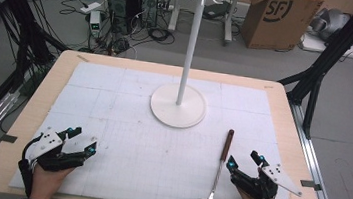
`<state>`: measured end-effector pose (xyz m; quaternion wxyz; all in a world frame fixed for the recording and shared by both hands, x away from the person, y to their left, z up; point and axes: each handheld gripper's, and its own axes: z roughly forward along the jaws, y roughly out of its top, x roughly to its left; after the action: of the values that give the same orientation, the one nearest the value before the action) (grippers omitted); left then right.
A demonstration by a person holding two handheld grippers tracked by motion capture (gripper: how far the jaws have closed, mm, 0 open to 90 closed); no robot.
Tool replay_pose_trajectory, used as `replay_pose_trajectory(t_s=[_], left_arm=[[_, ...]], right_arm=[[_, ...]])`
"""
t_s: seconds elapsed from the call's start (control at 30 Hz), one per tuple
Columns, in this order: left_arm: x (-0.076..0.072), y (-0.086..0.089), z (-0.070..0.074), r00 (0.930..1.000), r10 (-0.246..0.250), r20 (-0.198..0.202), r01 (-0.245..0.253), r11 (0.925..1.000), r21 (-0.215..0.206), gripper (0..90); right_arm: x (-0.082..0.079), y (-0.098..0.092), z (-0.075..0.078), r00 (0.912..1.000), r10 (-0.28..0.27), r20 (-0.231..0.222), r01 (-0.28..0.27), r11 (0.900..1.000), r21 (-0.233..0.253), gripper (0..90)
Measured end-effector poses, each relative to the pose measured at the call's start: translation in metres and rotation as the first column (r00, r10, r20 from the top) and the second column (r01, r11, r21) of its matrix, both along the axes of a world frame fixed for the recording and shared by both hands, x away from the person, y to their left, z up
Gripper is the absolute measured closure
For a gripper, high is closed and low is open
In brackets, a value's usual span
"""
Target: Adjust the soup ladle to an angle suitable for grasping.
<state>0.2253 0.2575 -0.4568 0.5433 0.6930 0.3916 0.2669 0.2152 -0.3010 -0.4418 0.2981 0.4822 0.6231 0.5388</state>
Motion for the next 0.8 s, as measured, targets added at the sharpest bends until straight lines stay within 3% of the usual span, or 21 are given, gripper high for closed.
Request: replay_pose_trajectory(t_s=[0.17,0.2,0.57,0.8], left_arm=[[-0.0006,0.0002,-0.0001,1.0000,0.002,0.002,-0.002,1.0000,-0.002,24.4],[-0.0009,0.0002,-0.0001,1.0000,0.004,0.002,-0.004,1.0000,-0.002,24.4],[0.0005,0.0018,0.0008,0.9995,0.031,0.007,-0.031,0.9995,0.000,24.8],[-0.0018,0.0016,0.0025,0.9988,0.035,0.033,-0.035,0.9994,0.007,25.5]], right_arm=[[0.0005,0.0004,0.0000,0.9999,0.009,-0.006,-0.009,1.000,-0.007,24.4],[0.0008,0.0006,-0.0004,0.9998,0.009,-0.017,-0.010,1.000,-0.016,34.3],[0.0038,-0.0041,-0.0061,0.9983,0.000,-0.058,-0.003,0.999,-0.041,89.2],[0.0054,-0.0083,-0.0016,0.9985,-0.014,-0.054,0.011,0.999,-0.046,89.8]])
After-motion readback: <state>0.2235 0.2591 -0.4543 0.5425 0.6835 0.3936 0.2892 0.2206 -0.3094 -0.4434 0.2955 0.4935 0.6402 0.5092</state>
